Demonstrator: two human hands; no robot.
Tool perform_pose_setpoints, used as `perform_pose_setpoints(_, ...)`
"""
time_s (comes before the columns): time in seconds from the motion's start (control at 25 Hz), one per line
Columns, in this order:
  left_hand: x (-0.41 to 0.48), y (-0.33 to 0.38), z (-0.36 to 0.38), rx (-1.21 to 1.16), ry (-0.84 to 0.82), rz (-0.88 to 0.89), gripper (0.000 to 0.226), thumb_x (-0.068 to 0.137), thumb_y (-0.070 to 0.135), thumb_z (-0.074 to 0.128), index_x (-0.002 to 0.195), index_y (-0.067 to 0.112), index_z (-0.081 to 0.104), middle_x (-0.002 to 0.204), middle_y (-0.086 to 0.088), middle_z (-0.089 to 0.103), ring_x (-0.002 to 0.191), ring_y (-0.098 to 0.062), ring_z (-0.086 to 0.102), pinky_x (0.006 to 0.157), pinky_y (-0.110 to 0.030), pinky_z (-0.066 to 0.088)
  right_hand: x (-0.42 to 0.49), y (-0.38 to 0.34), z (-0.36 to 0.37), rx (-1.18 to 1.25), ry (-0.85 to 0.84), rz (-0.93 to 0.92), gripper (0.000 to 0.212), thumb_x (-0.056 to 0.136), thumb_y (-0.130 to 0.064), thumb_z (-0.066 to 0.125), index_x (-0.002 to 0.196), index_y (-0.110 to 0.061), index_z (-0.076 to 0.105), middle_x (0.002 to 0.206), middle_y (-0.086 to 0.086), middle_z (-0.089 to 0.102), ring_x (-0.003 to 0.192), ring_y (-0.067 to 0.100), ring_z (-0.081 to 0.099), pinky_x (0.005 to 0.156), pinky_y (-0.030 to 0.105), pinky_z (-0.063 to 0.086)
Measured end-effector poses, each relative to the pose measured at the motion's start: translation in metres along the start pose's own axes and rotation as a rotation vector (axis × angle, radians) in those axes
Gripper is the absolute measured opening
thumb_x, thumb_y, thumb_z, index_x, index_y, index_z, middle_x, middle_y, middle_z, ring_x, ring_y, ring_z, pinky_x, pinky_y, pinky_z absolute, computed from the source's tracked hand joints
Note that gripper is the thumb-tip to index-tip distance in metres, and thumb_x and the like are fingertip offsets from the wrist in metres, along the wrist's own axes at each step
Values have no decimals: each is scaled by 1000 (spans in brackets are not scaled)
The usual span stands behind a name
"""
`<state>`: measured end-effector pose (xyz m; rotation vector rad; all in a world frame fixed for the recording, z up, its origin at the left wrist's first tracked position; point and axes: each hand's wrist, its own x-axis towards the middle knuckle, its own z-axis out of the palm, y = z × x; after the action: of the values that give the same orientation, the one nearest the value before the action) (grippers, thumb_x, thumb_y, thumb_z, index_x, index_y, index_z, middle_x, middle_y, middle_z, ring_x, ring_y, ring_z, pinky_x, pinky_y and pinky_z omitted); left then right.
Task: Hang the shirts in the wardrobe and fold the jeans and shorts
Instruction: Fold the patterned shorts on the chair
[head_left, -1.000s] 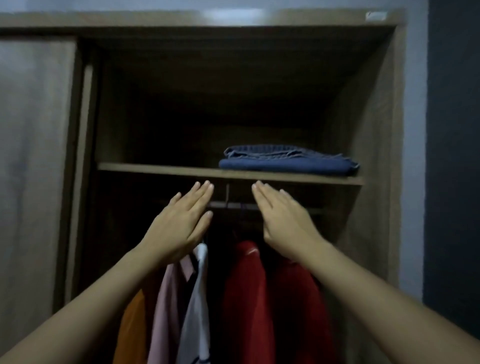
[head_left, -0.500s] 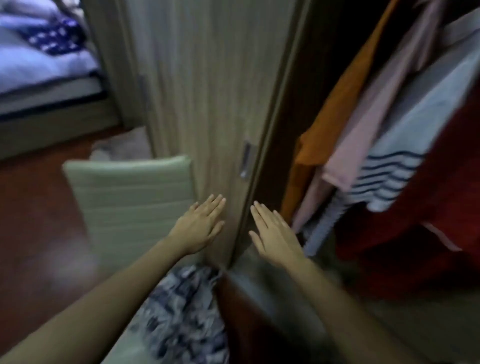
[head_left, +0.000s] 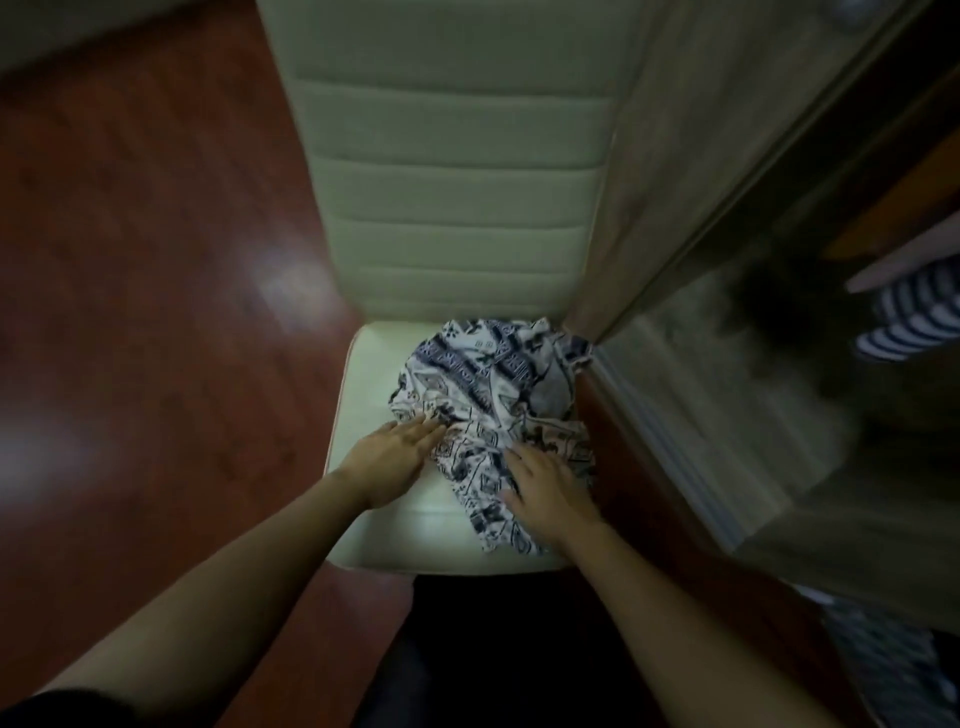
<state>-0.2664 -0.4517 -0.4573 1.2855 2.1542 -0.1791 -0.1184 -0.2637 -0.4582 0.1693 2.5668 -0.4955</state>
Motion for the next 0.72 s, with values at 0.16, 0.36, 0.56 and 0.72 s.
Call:
perform_pose_setpoints(0.16, 27, -17, 43, 56, -21, -7, 59, 98, 5, 29, 152, 17, 6, 160, -4, 4, 147, -19, 4, 116, -35, 14, 31, -29, 60, 29, 3, -36, 62, 93, -47, 21, 142, -11, 31, 149, 9, 32, 136, 26, 30, 111, 36, 22)
perform_pose_setpoints(0.36, 59, -22, 69, 168, 9, -56, 60, 98, 9, 40, 150, 22, 14, 159, -2, 11, 145, -26, 12, 112, -45, 23, 43, -31, 111, 15, -57, 96, 70, 89, -33, 48, 147, -14, 13, 156, 10, 8, 143, 27, 13, 115, 40, 18)
perform_pose_setpoints(0.56, 65, -21, 92, 201, 211, -128, 36, 90, 25, 56, 125, 19, 48, 125, -10, 56, 109, -34, 52, 86, -43, 45, 42, -26, 129, -74, 32, 45, 85, 72, -11, 71, 143, -16, 26, 151, 16, 28, 134, 32, 37, 100, 44, 41)
perform_pose_setpoints(0.72, 48, -25, 82, 297, 262, -60, 30, 71, 29, 75, 96, 16, 66, 83, -4, 72, 80, -29, 62, 70, -38, 47, 34, -9, 99, -75, 60, 21, 62, 76, -13, 66, 133, -27, 46, 127, 5, 57, 100, 28, 59, 69, 35, 54)
